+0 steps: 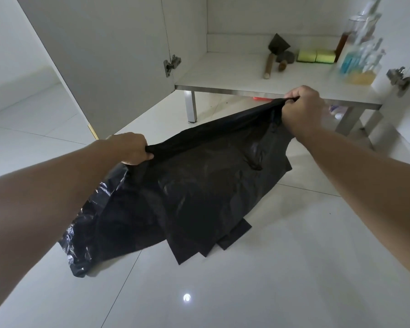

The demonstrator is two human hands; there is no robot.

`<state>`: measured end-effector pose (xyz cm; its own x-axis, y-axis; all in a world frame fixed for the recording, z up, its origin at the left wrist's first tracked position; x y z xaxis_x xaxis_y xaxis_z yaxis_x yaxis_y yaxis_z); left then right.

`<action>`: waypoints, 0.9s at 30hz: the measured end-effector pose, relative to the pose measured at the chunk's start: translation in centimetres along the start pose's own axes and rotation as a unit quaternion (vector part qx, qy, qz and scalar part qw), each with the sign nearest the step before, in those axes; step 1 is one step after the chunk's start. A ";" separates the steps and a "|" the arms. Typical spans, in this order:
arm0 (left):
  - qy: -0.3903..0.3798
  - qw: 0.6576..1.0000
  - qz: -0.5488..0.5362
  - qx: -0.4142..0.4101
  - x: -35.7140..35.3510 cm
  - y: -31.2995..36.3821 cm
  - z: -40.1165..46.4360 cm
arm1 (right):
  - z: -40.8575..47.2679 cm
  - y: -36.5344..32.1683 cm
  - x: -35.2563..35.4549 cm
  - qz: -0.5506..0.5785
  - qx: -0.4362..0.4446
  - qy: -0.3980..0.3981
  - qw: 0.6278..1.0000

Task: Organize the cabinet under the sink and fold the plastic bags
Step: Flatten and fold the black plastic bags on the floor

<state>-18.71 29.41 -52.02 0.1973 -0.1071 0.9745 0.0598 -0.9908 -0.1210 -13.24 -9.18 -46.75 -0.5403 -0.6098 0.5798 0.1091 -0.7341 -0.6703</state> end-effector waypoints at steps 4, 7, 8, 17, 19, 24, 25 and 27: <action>0.055 0.974 -0.212 -0.052 3.2 3.8 -0.2 | 2.0 0.2 1.8 -0.019 -0.036 0.066 0.997; 0.031 0.930 -0.358 -0.077 4.4 7.6 -1.0 | 4.2 0.9 5.2 -0.017 -0.048 0.140 0.989; 0.021 0.917 -0.389 -0.084 4.4 9.0 -1.2 | 5.0 1.4 6.4 -0.013 -0.047 0.164 0.985; -0.208 0.701 -0.682 -0.023 -2.2 24.2 -4.0 | 9.3 3.4 9.4 0.027 0.000 0.209 0.978; -0.253 0.635 -0.729 0.017 -4.6 26.3 -4.5 | 8.6 2.9 6.8 0.020 0.046 0.155 0.987; -0.286 0.482 -0.814 0.154 -10.7 26.0 -3.6 | 5.0 5.0 -3.4 0.095 0.054 -0.126 0.986; -0.285 0.465 -0.818 0.180 -12.2 25.4 -3.3 | 3.9 6.2 -4.8 0.087 0.034 -0.151 0.984; -0.284 0.450 -0.815 0.230 -15.3 24.5 -3.2 | 1.1 9.3 -7.1 0.056 -0.006 -0.190 0.980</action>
<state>-23.43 6.53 -69.27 -0.2655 0.8984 -0.3499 0.7477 0.4210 0.5136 -7.49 -11.97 -56.59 -0.1761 -0.7558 0.6307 0.1394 -0.6534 -0.7441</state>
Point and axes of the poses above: each hand's wrist, its own z-axis towards the middle knuckle, its own x-axis out of the back of the hand, y = z × x, the point moved 7 cm from there along z, towards the middle knuckle, and after that the axes turned 2 degrees about y, right-handed, at the moved point
